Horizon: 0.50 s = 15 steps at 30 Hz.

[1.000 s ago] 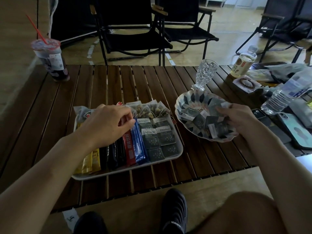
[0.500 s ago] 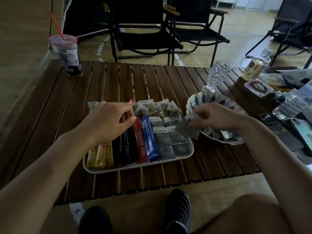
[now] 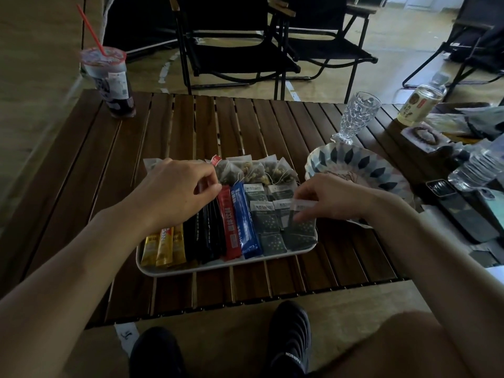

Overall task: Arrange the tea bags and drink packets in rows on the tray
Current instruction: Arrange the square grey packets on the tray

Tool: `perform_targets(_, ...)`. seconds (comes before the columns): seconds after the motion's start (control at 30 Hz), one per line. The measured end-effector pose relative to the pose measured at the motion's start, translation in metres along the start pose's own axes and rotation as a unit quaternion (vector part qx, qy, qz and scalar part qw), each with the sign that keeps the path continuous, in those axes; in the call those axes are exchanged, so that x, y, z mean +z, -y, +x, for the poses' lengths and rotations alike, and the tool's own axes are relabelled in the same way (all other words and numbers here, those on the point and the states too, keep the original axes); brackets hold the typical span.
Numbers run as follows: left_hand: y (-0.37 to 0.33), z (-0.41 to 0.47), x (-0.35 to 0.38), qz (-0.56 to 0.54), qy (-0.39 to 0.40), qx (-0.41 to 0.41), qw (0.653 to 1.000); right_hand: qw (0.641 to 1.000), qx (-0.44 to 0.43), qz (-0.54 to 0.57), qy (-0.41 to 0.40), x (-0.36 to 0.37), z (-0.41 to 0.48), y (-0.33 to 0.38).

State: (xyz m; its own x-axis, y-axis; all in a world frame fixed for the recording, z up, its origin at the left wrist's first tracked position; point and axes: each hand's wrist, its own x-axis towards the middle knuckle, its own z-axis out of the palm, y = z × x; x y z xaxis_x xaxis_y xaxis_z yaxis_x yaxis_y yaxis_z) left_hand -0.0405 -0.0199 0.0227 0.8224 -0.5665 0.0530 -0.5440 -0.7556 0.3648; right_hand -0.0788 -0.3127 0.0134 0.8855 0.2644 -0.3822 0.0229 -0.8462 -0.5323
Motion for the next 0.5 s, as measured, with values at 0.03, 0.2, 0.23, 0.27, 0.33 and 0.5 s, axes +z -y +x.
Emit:
perform_targets(0.03,-0.0004,0.0002,0.0003,-0.002,0.001,-0.001,1.0,1.0,-0.004,0.008,-0.007,0.0007,0.0007,0.0)
perform_targets(0.2,-0.0012,0.0011,0.0017,0.001,0.005,0.0,1.0,1.0,0.0,0.008,-0.008,0.003,0.0041,-0.003)
perform_targets(0.23,-0.001,0.0011,0.0021,0.002,0.005,0.001,1.0,1.0,0.002,-0.006,-0.005,0.0036,0.0047,-0.0037)
perform_targets(0.27,-0.0011,0.0013,0.0024,0.001,0.006,0.002,1.0,1.0,0.003,-0.019,-0.005,0.0039,0.0047,-0.004)
perform_targets(0.33,-0.0017,0.0014,0.0023,-0.002,0.007,0.002,1.0,0.999,0.004,-0.043,-0.012,0.0034,0.0036,-0.0026)
perform_targets(0.5,-0.0033,0.001,0.0016,-0.007,0.01,0.004,1.0,0.997,-0.003,-0.077,-0.026,0.0016,0.0013,0.0029)
